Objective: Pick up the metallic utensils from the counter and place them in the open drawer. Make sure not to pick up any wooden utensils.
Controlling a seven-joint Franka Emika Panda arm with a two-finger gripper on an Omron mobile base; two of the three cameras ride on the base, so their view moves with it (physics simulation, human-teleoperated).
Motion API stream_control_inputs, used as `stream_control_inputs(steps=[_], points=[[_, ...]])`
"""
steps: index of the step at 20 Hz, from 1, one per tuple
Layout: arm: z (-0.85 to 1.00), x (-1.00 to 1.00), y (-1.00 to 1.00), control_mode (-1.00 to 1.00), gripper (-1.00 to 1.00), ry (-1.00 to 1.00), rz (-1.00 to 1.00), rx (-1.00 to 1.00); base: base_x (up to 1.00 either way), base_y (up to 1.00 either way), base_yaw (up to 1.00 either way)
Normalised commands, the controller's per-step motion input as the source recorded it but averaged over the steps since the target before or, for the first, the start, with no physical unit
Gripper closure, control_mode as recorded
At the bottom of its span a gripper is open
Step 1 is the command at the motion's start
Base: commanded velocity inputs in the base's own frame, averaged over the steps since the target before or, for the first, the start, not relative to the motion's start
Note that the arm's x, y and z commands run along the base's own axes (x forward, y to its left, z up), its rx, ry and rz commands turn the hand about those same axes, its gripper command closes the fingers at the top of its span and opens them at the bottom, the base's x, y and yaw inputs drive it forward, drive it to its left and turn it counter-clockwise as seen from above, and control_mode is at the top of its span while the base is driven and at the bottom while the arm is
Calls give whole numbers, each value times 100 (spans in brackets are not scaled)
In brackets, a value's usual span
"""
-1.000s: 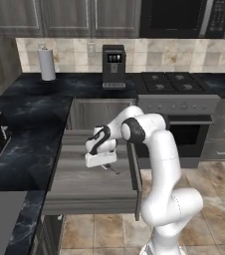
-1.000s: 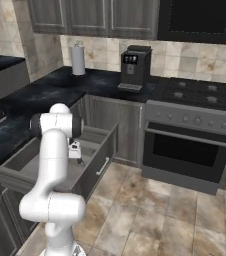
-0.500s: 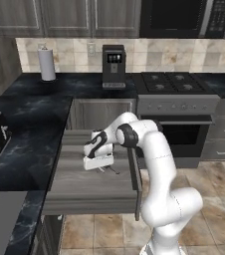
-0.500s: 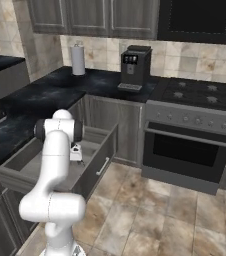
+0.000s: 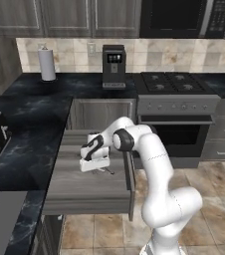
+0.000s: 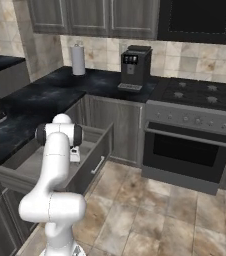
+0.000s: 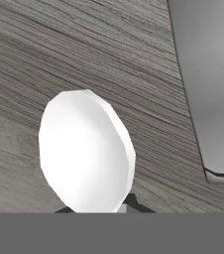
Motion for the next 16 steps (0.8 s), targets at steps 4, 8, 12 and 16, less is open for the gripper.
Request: stream_control_inputs(steps=[4,8,12,16], points=[[-27,6,2,-100,100,0,0,0,0,0,0],[-8,0,6,-100,-100,0,0,0,0,0,0],[9,0,0,-100,-100,0,0,0,0,0,0],[55,0,-5,-100,-100,-10,0,0,0,0,0]])
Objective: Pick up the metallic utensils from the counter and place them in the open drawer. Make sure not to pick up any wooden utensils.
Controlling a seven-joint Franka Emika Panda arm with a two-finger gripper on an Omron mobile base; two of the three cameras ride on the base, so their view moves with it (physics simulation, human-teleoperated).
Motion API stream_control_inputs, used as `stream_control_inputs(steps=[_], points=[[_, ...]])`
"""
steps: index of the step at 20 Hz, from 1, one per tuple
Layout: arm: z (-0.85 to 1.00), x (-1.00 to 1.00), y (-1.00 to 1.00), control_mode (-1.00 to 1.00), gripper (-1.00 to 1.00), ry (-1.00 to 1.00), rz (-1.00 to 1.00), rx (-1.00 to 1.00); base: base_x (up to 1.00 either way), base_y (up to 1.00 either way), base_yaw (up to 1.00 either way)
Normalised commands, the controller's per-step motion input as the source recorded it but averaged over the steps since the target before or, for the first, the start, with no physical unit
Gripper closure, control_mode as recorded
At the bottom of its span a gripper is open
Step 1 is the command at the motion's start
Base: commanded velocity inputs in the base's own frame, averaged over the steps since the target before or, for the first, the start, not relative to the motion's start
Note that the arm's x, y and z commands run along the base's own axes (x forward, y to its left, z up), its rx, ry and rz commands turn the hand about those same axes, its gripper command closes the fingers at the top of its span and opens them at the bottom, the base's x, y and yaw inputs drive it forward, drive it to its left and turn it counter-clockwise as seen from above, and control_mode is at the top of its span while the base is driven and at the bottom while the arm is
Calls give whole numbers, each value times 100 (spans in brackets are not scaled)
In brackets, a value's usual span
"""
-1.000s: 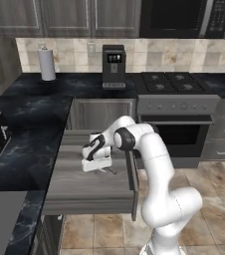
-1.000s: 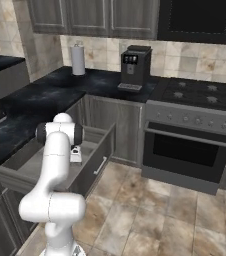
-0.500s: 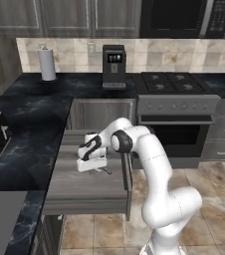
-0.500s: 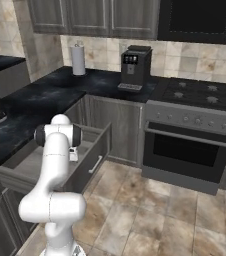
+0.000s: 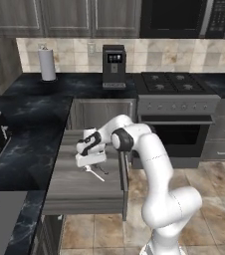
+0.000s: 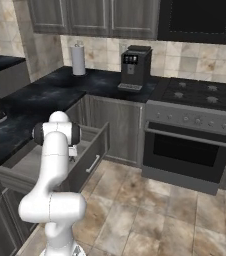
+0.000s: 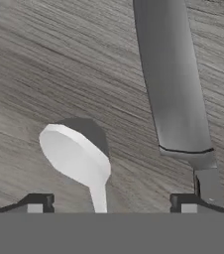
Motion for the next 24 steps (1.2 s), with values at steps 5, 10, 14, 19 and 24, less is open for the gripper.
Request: stream_control_inputs(steps=[5,10,14,19,24], points=[[89,0,-7,-100,-100,-10,0,4,0,0,0],[100,-1,-9,-100,-100,-13,0,6,0,0,0],[90,-15,-16,-100,-100,-13,0,3,0,0,0],[50,-38,-14,-100,-100,-17,0,-1,0,0,0],[65,-45,-11,-100,-100,-23,0,0,0,0,0]])
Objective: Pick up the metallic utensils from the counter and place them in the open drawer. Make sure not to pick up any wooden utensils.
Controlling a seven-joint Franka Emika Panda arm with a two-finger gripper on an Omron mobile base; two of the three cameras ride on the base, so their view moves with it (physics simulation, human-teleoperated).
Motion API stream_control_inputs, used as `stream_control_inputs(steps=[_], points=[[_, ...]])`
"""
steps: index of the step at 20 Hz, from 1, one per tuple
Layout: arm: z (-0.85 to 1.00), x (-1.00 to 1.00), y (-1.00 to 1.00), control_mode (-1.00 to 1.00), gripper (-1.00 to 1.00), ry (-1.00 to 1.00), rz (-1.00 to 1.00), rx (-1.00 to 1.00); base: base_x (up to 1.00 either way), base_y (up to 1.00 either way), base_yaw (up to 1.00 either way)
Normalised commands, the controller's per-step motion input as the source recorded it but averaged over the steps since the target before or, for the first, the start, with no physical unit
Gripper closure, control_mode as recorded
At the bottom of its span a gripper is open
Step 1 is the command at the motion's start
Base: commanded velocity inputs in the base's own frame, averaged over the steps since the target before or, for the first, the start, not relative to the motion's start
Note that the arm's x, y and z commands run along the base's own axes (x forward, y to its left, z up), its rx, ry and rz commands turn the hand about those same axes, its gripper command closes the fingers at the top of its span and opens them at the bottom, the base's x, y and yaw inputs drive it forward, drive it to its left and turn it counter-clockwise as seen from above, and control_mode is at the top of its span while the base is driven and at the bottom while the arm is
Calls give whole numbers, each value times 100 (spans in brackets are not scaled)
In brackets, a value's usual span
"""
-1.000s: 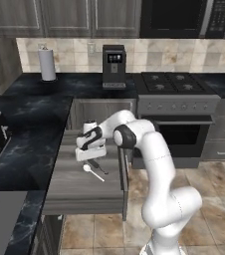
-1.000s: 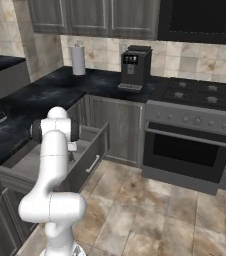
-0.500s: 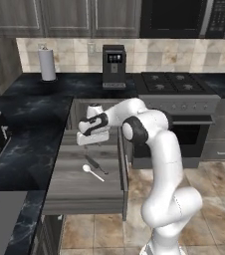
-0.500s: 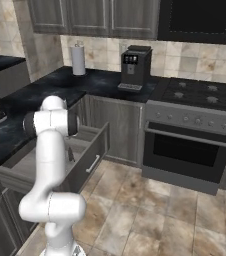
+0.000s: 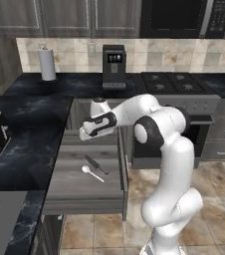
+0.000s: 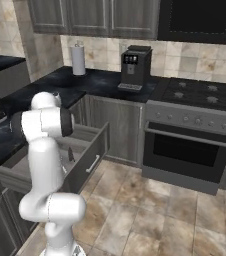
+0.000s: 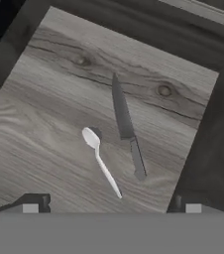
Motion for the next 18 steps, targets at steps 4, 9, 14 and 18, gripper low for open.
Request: stream_control_inputs(steps=[4,9,14,18], points=[[91,-47,-37,-100,-100,-18,0,0,0,0,0],[99,-54,-59,-100,-100,-15,0,2,0,0,0],[88,-54,-56,-100,-100,-13,0,6,0,0,0],[66,-63,-45,-100,-100,-13,0,2,0,0,0]])
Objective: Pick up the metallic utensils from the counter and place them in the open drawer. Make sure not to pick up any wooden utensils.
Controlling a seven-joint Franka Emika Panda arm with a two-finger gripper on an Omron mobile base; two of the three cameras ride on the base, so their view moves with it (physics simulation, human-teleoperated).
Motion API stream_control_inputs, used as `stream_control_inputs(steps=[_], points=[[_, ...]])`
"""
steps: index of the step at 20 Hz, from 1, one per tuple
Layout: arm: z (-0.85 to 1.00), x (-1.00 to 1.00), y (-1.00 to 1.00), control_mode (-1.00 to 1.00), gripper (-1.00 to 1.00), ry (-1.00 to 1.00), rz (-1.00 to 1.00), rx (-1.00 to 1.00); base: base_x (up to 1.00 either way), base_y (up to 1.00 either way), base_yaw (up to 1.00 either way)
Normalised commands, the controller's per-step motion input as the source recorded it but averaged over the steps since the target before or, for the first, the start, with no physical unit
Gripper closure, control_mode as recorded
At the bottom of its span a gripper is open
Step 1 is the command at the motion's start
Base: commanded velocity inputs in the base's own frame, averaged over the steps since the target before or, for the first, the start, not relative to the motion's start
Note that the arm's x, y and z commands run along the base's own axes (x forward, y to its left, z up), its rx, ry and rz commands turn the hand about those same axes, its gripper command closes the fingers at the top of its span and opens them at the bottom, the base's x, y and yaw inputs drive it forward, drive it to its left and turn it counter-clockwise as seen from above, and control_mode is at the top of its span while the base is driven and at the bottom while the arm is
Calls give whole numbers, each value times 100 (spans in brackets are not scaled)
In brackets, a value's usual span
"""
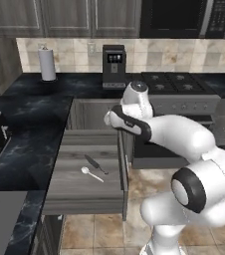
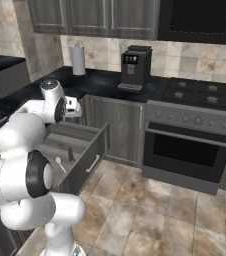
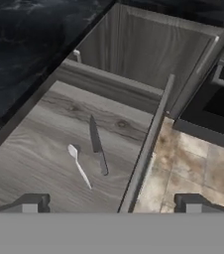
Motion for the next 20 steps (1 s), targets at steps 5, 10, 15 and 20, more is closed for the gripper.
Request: stream_control_inputs(steps=[5,10,15,20], points=[[45,-73,-30,-100,-100,-15,0,0,0,0,0],[36,-57,-20,-100,-100,-9,0,0,0,0,0],[40,-48,-20,-100,-100,-3,0,0,0,0,0],[36,-33,-22,-100,-100,0,0,0,0,0,0]])
